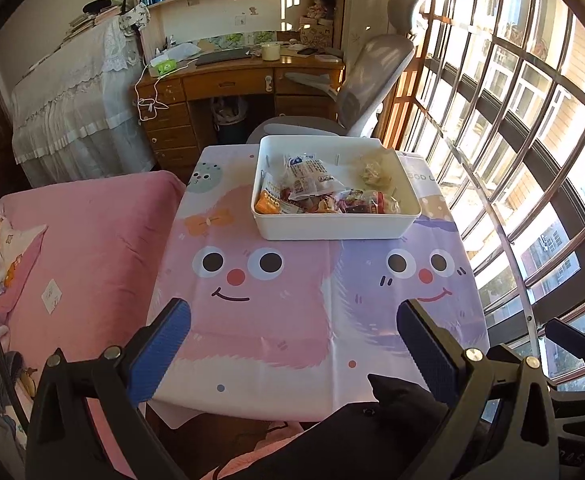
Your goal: Organize snacks
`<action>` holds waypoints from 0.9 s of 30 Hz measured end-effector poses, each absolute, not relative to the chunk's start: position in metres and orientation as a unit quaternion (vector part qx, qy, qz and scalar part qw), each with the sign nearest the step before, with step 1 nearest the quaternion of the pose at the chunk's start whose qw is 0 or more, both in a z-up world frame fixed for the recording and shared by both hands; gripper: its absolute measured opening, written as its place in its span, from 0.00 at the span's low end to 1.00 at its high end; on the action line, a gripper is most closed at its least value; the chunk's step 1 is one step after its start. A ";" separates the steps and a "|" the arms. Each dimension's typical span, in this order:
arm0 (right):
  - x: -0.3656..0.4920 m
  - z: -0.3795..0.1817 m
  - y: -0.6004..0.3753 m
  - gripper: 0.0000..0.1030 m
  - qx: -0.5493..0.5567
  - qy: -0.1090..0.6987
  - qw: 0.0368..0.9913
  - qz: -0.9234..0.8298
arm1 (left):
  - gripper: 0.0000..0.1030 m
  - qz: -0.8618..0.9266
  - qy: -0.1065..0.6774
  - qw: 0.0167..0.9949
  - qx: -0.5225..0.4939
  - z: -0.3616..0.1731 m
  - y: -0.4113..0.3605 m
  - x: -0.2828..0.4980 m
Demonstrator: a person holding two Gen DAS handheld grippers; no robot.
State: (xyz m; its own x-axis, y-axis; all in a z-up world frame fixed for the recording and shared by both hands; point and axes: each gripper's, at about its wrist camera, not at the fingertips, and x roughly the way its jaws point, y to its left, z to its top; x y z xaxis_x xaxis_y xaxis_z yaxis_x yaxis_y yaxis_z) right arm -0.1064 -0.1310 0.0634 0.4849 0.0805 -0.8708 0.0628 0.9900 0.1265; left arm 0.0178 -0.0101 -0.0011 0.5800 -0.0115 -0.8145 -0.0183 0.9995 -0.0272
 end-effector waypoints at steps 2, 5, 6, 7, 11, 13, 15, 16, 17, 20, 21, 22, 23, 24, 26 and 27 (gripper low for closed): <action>-0.106 0.062 -0.131 1.00 0.069 0.511 0.857 0.007 | 0.99 0.004 0.461 0.887 -0.017 -0.003 -0.011 0.018; -0.105 0.061 -0.134 1.00 0.071 0.514 0.855 0.006 | 0.99 0.003 0.462 0.887 -0.012 -0.002 -0.015 0.017; -0.105 0.060 -0.135 1.00 0.071 0.515 0.854 0.005 | 0.99 0.003 0.462 0.887 -0.010 -0.002 -0.017 0.017; -0.105 0.060 -0.135 1.00 0.071 0.516 0.853 0.004 | 0.99 0.003 0.462 0.887 -0.009 -0.002 -0.018 0.017; -0.105 0.059 -0.136 1.00 0.072 0.517 0.853 0.003 | 0.99 0.003 0.462 0.887 -0.009 -0.002 -0.018 0.017; -0.105 0.059 -0.136 1.00 0.072 0.518 0.853 0.004 | 0.99 0.002 0.463 0.886 -0.007 -0.002 -0.020 0.017; -0.105 0.059 -0.137 1.00 0.072 0.518 0.852 0.005 | 0.99 0.002 0.463 0.886 -0.006 -0.003 -0.021 0.018; -0.104 0.059 -0.137 1.00 0.072 0.519 0.852 0.005 | 0.99 0.003 0.464 0.886 -0.006 -0.003 -0.021 0.018; -0.104 0.058 -0.137 1.00 0.072 0.519 0.852 0.005 | 0.99 0.004 0.463 0.886 -0.007 -0.002 -0.021 0.018; -0.105 0.055 -0.140 1.00 0.073 0.521 0.850 0.006 | 0.99 0.004 0.465 0.885 -0.005 -0.004 -0.022 0.018; -0.104 0.055 -0.139 1.00 0.073 0.521 0.851 0.006 | 0.99 0.005 0.466 0.885 -0.004 -0.005 -0.023 0.018; -0.104 0.055 -0.139 1.00 0.073 0.521 0.850 0.006 | 0.99 0.005 0.466 0.885 -0.002 -0.006 -0.023 0.018; -0.105 0.054 -0.140 1.00 0.074 0.522 0.850 0.007 | 0.99 0.005 0.467 0.884 -0.001 -0.006 -0.023 0.018; -0.105 0.054 -0.140 1.00 0.074 0.522 0.850 0.006 | 0.99 0.006 0.468 0.884 -0.002 -0.007 -0.023 0.018; -0.105 0.053 -0.140 1.00 0.074 0.523 0.849 0.008 | 0.99 0.007 0.469 0.883 -0.001 -0.008 -0.023 0.018; -0.106 0.051 -0.141 1.00 0.074 0.524 0.849 0.008 | 0.99 0.008 0.470 0.883 -0.001 -0.008 -0.022 0.019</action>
State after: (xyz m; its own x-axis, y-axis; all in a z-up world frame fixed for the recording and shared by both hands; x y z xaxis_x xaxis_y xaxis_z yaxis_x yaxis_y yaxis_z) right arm -0.1059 -0.1406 0.0515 0.4513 0.0914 -0.8877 0.0640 0.9889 0.1343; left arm 0.0187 -0.0225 -0.0084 0.5580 0.0126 -0.8298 -0.0139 0.9999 0.0058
